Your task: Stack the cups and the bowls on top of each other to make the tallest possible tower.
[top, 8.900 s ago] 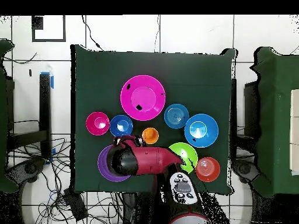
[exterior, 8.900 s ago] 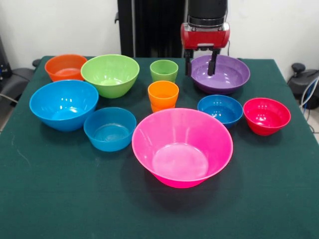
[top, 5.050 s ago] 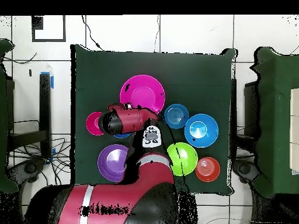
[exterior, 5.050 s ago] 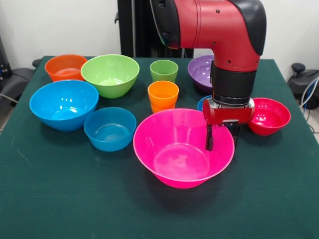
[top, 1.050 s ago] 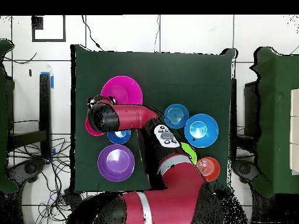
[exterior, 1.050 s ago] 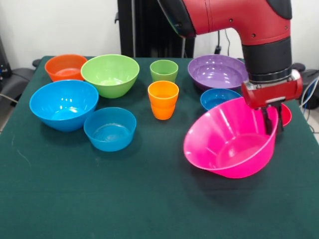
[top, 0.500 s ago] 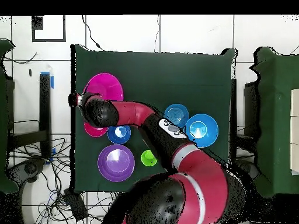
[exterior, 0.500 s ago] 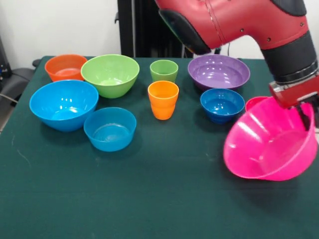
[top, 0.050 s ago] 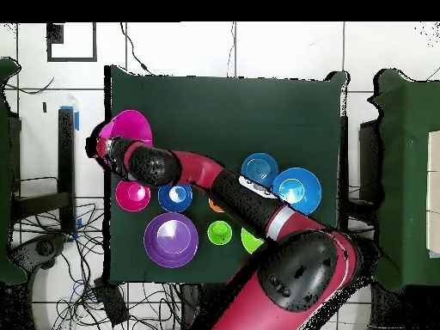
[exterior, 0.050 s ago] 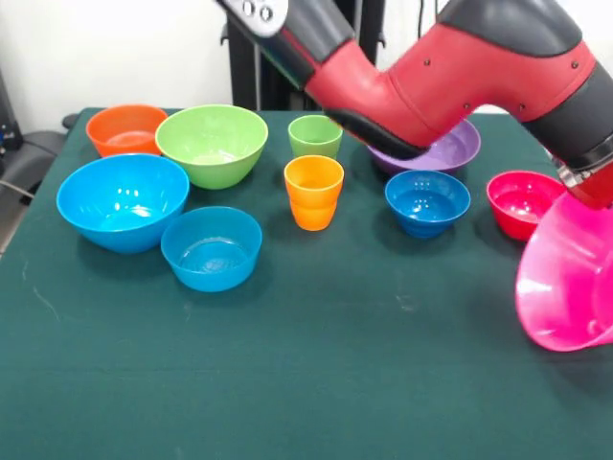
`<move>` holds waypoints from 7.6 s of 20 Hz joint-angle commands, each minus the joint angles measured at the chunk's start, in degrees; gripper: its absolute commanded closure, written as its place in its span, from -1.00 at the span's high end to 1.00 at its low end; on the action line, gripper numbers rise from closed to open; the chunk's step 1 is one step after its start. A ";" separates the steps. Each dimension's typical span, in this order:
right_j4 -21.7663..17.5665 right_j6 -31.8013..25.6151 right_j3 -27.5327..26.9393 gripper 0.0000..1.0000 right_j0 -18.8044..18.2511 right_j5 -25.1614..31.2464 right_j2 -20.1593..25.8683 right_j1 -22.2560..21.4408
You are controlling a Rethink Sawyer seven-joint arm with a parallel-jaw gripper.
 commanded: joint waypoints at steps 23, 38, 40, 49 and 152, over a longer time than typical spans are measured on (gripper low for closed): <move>-5.98 -25.03 0.98 -1.00 -11.90 36.49 18.22 30.80; -6.34 -24.35 -1.89 -1.00 -12.75 40.95 18.67 28.18; -6.26 -25.30 -2.98 -1.00 -13.41 42.77 18.68 27.15; -11.49 -27.06 -8.64 -1.00 -15.00 47.19 17.93 16.42; -7.30 -62.56 -28.85 -1.00 -20.08 67.84 17.12 34.73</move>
